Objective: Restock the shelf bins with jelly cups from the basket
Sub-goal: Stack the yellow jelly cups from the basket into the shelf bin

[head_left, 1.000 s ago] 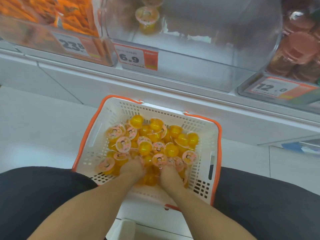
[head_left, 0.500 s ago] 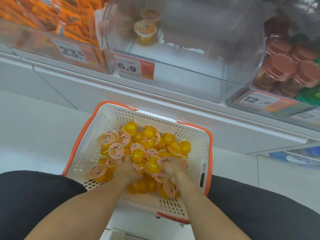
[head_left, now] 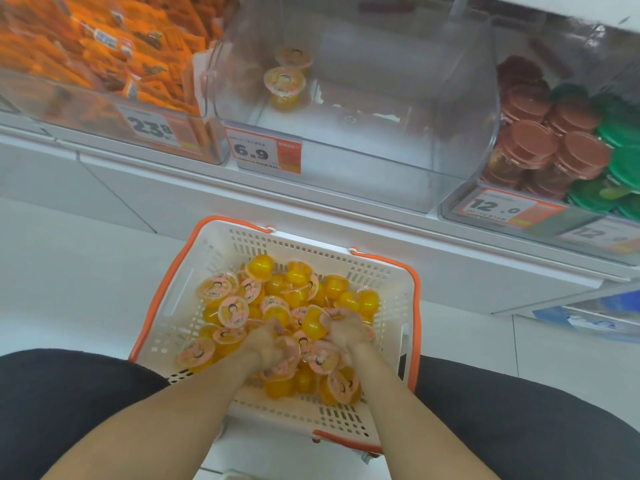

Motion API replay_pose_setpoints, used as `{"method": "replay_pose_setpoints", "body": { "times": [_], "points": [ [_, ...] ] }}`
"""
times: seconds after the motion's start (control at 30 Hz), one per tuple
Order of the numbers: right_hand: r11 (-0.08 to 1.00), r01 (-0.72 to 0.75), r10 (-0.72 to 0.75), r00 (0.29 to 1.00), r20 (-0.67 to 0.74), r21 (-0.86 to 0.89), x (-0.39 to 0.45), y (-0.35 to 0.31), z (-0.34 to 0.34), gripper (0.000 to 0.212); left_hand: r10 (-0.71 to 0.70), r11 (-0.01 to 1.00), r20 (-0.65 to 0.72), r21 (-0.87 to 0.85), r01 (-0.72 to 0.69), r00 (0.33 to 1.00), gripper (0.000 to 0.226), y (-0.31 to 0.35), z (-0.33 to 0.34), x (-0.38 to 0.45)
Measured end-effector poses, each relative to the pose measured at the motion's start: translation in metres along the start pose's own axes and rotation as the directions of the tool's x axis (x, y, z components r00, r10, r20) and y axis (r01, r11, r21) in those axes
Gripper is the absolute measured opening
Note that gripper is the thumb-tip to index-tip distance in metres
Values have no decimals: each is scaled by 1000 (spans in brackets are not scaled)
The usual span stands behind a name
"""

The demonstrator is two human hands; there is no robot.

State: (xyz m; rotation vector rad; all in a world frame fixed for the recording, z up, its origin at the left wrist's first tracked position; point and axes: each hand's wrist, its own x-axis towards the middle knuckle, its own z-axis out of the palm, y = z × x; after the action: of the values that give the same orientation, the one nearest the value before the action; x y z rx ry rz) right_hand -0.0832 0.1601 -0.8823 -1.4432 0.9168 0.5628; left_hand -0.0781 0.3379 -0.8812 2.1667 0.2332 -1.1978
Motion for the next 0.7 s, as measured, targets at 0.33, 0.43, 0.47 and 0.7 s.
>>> {"method": "replay_pose_setpoints", "body": {
  "times": [0.33,0.43,0.47,0.7],
  "points": [
    [876,384,-405,914,11,293,-34,-75,3,6,275,460,343,-867,191,898,35,48,-90,-58],
    [794,454,-530,843,94,404,-56,-101,-2,8,374,720,428,-693,33,823,31,84,-138,-83],
    [767,482,-573,811,116,424,-63,-108,-5,11,364,812,473,-583,-24,802,36,99,-154,-95],
    [569,734,-806,588,72,370,-113,-140,-11,19,293,952,462,-220,-212,837,84,156,-190,-153]
  ]
}}
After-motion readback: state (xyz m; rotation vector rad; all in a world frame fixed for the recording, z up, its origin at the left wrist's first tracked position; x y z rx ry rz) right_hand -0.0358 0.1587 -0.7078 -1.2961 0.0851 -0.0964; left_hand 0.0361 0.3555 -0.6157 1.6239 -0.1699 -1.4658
